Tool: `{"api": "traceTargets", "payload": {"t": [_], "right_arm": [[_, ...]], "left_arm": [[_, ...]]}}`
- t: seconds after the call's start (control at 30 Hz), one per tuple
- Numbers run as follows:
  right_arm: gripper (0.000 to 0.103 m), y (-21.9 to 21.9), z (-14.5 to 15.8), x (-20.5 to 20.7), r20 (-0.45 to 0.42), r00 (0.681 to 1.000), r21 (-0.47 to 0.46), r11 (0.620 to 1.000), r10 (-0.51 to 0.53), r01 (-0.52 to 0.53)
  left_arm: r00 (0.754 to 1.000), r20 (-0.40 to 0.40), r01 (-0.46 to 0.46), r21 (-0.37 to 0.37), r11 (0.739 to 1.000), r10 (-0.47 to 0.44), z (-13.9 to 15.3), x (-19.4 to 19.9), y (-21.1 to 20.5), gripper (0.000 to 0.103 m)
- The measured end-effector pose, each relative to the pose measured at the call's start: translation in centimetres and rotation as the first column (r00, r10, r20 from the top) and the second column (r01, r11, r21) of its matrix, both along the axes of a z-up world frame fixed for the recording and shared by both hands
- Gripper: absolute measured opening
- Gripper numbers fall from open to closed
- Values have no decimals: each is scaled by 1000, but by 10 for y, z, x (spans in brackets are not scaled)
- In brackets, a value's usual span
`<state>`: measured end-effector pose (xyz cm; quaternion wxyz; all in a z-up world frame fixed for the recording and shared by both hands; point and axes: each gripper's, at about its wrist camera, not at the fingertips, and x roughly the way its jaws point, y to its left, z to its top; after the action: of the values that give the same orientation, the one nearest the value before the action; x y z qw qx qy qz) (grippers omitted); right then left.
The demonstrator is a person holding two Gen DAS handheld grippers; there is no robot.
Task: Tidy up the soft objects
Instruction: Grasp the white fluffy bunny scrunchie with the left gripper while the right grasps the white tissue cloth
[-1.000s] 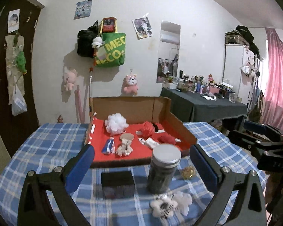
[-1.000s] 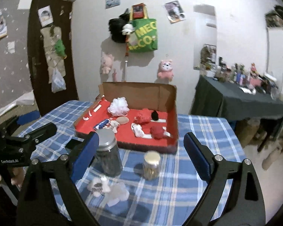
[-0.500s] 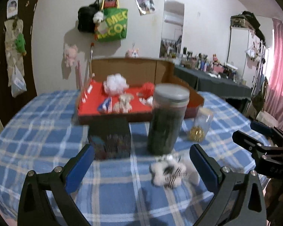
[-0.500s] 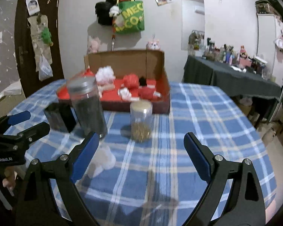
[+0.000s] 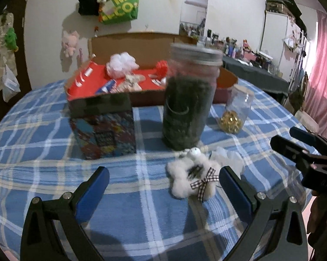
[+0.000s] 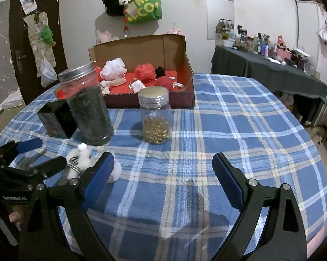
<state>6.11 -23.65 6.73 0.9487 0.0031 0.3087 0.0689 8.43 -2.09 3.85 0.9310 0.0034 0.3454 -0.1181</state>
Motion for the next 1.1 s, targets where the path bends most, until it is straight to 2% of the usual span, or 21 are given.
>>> {"api": "traceTargets", "payload": {"t": [0.2,0.33,0.53,0.7,0.83,1.03,1.1], "right_arm": [[93,0,-4,4,-18,1000,6,1000,8,-8],[93,6,-7,8,-36,999,13,1000,27,-27],[93,16,-13,12,-65,993,41,994,103,-100],[93,25,-19,21,-120,965,111,970,231,-218],[93,33,-21,23,-135,952,81,961,275,-266],[90,46,-22,20,-134,932,47,941,338,-334],[77,52,-23,22,-134,925,30,935,354,-354]], "left_arm": [[995,-93,31,-29,999,-34,-14,13,1,103],[995,-93,36,13,999,-35,-15,12,2,103],[997,-62,-36,107,994,43,-10,13,27,103],[997,-66,37,66,997,-32,0,12,33,103],[993,-67,100,57,993,-96,4,15,25,103],[983,-94,166,56,985,-160,1,25,9,89],[979,-107,179,50,983,-173,-3,28,7,82]]}}
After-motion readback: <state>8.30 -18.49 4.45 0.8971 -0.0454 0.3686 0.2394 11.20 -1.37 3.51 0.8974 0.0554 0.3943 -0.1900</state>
